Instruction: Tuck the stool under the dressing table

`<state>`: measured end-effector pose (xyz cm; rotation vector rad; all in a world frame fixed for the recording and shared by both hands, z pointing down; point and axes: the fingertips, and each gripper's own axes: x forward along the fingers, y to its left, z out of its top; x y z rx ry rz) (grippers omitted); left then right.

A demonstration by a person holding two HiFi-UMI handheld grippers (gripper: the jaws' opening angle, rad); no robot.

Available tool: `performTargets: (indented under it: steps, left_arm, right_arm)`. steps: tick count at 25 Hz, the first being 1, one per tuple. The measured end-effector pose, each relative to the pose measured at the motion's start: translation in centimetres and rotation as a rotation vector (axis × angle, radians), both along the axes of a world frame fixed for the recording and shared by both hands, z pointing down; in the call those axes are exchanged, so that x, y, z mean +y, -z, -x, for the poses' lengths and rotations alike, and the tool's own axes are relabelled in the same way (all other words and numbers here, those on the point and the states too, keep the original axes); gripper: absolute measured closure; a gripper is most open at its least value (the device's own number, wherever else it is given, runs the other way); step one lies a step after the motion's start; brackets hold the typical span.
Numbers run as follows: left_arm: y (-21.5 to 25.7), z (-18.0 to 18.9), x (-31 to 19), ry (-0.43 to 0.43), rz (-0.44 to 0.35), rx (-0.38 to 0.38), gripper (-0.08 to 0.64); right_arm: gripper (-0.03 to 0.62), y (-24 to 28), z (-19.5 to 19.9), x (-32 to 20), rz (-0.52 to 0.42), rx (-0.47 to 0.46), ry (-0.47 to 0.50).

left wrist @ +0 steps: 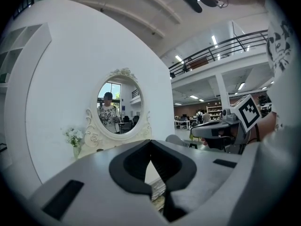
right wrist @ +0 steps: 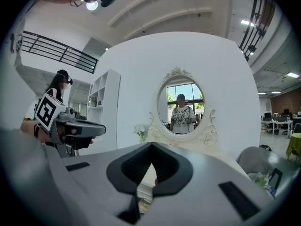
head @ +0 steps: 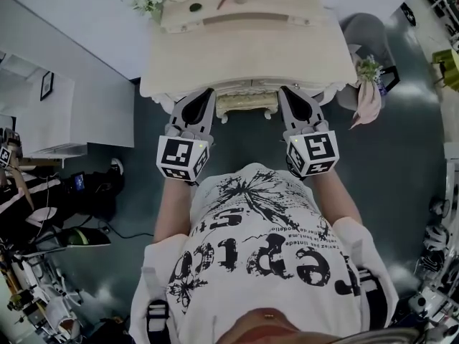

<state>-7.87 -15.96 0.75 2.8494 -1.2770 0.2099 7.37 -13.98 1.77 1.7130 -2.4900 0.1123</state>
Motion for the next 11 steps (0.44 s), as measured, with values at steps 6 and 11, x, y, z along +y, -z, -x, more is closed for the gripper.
performTargets:
  steps: [6,11]
  left_arm:
    - [0.18,-0.46,-0.4,-0.019,-0.004,0.006,0.54]
    - [0.67,-0.53,-0.77,-0.031,-0.01,0.013,0.54]
  right_arm:
    - [0.575,-0.37,-0.26,-0.45,0.01,-0.013,-0.007]
    - [0.575,-0.6,0.04,-0.92,0.021,-0.008,0.002]
